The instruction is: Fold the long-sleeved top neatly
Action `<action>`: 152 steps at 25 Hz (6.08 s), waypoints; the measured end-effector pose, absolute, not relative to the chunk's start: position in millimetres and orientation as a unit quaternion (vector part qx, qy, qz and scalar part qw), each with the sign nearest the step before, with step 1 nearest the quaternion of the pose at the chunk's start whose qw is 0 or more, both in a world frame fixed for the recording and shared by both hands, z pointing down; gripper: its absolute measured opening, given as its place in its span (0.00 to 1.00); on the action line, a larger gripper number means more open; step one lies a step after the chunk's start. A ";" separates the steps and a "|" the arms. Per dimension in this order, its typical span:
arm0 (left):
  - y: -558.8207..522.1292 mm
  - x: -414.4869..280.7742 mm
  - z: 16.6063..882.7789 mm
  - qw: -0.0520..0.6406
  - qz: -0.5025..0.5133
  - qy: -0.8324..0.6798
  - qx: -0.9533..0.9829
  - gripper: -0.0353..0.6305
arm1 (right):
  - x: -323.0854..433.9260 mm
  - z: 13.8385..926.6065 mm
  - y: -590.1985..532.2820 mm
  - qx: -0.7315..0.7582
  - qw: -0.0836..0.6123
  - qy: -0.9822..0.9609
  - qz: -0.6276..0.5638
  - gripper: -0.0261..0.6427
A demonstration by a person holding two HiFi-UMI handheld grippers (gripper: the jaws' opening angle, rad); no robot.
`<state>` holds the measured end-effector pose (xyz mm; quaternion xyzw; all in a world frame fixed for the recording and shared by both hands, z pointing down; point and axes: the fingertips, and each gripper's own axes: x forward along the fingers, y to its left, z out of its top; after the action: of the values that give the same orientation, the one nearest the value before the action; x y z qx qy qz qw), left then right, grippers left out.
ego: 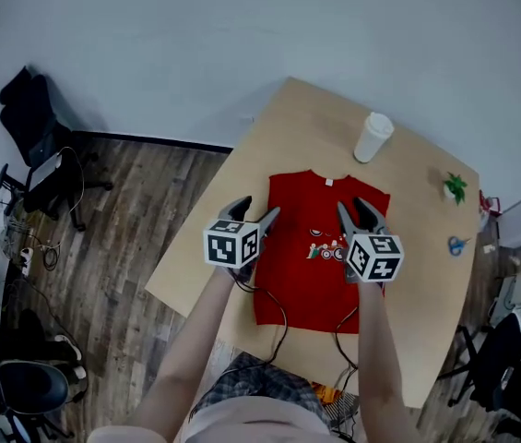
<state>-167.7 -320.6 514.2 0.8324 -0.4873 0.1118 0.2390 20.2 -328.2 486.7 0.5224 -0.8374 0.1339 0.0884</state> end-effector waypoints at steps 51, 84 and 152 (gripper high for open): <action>-481.9 -54.3 690.5 0.135 0.514 -0.123 0.838 0.26 | 95.5 690.4 -479.7 0.196 0.521 -0.826 0.088 0.21; -315.4 -56.3 529.7 -0.040 0.440 -0.126 0.888 0.09 | 95.2 517.6 -295.9 0.213 0.476 -0.849 -0.080 0.09; -220.3 -119.6 478.0 0.148 0.121 -0.397 0.897 0.10 | 147.9 462.9 -159.6 0.521 0.093 -0.844 0.084 0.10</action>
<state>-119.6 -220.3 478.0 0.8974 -0.3974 0.1213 0.1483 147.9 -159.6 462.9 0.5209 -0.8444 0.0836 0.0929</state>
